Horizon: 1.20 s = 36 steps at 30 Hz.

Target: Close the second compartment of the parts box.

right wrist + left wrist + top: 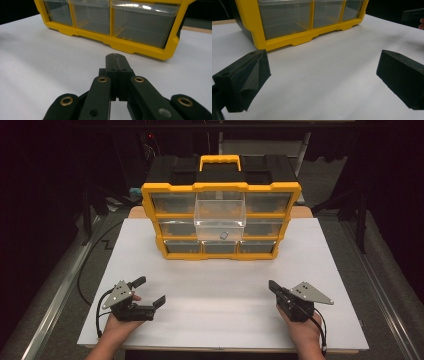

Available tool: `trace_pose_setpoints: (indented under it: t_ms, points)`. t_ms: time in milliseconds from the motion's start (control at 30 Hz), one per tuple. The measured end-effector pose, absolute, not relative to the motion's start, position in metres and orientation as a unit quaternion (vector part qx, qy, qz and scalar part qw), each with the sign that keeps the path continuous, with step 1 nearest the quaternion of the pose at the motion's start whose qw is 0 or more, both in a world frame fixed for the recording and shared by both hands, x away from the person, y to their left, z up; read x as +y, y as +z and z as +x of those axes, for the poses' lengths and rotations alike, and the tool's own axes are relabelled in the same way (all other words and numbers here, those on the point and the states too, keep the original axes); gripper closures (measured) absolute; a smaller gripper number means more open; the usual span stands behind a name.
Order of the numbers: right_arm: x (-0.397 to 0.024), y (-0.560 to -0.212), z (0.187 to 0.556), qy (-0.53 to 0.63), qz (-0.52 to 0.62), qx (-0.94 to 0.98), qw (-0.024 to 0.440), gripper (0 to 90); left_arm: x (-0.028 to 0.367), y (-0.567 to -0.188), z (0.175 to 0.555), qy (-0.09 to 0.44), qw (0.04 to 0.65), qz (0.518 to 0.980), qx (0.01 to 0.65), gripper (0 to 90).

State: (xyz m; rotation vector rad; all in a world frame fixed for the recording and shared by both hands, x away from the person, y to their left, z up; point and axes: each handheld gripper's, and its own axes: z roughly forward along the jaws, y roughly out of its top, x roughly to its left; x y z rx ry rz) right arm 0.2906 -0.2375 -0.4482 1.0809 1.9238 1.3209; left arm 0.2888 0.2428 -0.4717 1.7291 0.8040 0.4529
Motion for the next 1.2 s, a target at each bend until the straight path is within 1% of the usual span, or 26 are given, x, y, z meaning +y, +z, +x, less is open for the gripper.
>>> trace_pose_setpoints:
  t_ms: [333,800,1200]
  points:
    - [-0.221,-0.434,0.298,0.501,0.394,0.718,0.279,90.0,0.242,-0.472,0.289,0.19,0.56,0.732,0.339,0.3]
    - [-0.189,-0.432,0.306,0.517,0.372,0.724,0.265,90.0,0.243,-0.472,0.289,0.19,0.562,0.731,0.339,0.3]
    - [-0.167,-0.421,0.312,0.534,0.355,0.723,0.256,90.0,0.243,-0.472,0.289,0.191,0.564,0.729,0.339,0.3]
